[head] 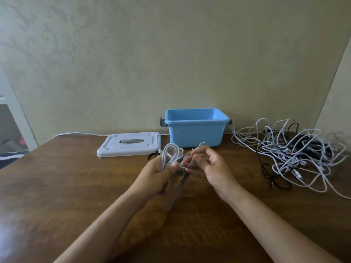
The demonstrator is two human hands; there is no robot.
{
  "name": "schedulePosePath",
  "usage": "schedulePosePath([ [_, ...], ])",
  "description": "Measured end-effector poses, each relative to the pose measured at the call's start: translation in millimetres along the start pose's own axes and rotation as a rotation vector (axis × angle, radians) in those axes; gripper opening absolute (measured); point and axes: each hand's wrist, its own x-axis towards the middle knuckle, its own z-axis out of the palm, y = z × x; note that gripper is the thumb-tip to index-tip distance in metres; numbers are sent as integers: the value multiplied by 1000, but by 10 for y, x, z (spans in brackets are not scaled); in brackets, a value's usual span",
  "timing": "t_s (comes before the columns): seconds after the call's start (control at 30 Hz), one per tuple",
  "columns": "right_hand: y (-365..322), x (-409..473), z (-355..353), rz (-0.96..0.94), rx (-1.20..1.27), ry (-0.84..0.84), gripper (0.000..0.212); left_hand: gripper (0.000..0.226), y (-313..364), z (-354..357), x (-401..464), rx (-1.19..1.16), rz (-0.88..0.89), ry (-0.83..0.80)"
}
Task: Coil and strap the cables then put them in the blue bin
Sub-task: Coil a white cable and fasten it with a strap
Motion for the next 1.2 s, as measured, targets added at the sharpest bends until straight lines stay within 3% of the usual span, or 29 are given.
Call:
schedulePosePath([
  [0.23, 64, 18, 26, 86, 162, 35, 12, 9, -44, 111, 31, 252, 75, -40],
  [0.47, -34, 6, 1, 155, 435, 65, 12, 14, -5, 110, 18, 272, 116, -24],
  [0.57, -62, 20, -24, 211, 524, 125, 11, 14, 28, 96, 7, 166, 201, -42],
  [0.7, -39, 9, -26, 248, 480, 113, 14, 9, -22, 127, -7, 304, 212, -247],
  [0.77, -30, 12, -28, 265, 456, 128, 13, 8, -98, 132, 27, 514, 186, -231],
  [0.87, -7, 33, -48, 272, 381, 128, 15, 14, -116, 98, 57, 623, 116, -134],
  [1.03, -23, 60, -138, 292, 291, 183, 15, 15, -115, 58, 117, 612, -10, -34],
  [1.2, -88, 85, -275, 332, 157, 271, 14, 4, -142, 25, 144, 449, -59, -6],
])
